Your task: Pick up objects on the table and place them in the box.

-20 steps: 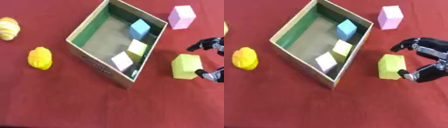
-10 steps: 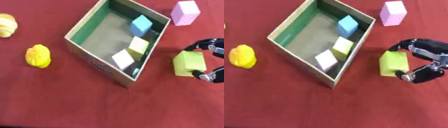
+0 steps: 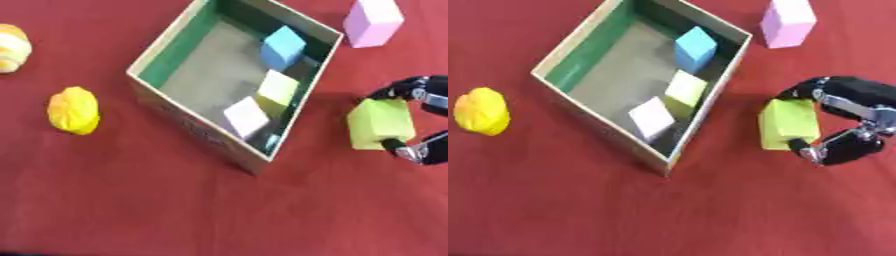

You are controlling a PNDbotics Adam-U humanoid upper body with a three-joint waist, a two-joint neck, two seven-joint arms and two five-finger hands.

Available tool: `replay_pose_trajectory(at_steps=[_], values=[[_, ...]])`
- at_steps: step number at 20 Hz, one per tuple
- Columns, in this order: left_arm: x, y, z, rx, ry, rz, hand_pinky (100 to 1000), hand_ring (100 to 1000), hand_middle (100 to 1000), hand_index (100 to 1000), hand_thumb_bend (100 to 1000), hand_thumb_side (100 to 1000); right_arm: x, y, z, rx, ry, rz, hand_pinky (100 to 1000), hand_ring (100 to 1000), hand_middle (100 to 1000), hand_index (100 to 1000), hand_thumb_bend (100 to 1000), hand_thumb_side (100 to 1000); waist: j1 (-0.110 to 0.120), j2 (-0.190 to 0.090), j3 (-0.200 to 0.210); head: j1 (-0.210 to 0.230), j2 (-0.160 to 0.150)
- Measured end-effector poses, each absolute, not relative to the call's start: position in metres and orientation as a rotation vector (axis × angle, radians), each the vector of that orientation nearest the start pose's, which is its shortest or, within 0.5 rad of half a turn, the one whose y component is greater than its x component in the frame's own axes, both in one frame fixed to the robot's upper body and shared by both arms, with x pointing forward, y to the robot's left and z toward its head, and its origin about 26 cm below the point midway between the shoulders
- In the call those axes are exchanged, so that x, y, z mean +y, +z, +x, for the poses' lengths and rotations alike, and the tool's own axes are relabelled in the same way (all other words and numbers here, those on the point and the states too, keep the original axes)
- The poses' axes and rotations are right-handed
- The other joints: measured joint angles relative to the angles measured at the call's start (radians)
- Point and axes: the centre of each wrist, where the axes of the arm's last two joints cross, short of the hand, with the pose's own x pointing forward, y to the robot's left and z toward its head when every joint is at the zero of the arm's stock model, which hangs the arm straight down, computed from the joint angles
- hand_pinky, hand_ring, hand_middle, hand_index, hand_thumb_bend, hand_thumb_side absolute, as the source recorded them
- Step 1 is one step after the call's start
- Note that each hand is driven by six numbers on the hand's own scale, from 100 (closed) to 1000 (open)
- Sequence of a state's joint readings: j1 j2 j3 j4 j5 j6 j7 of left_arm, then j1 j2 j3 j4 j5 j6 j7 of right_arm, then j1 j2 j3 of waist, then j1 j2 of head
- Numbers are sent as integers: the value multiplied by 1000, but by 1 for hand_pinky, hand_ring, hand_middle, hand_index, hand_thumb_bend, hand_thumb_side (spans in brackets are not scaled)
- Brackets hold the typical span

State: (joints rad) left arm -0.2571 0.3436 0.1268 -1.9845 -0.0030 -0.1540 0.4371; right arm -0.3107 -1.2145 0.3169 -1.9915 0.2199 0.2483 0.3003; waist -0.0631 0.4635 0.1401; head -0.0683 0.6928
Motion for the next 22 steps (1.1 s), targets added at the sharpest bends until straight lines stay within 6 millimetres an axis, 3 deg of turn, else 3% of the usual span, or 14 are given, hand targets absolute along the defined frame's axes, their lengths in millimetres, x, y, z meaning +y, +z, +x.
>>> replay_pose_trajectory(at_steps=[7, 12, 17, 22], values=[[299, 197, 295, -2439, 208, 494, 747, 571, 612, 775, 207, 508, -326, 255, 281, -1438, 1464, -839, 833, 790, 588, 754, 206, 100, 1, -29, -15, 5, 0], [299, 197, 295, -2439, 202, 497, 747, 572, 612, 775, 211, 504, -324, 279, 283, -1525, 1467, -881, 835, 780, 598, 756, 199, 100, -5, -55, -17, 4, 0], [300, 197, 295, -2437, 189, 500, 747, 573, 612, 774, 214, 502, -309, 316, 285, -1591, 1546, -880, 837, 782, 603, 761, 183, 100, -26, -75, -5, -4, 1], [300, 198, 295, -2436, 168, 504, 747, 573, 612, 774, 217, 500, -279, 344, 287, -1645, 1643, -829, 837, 783, 606, 767, 158, 100, -39, -87, 3, -13, 1]])
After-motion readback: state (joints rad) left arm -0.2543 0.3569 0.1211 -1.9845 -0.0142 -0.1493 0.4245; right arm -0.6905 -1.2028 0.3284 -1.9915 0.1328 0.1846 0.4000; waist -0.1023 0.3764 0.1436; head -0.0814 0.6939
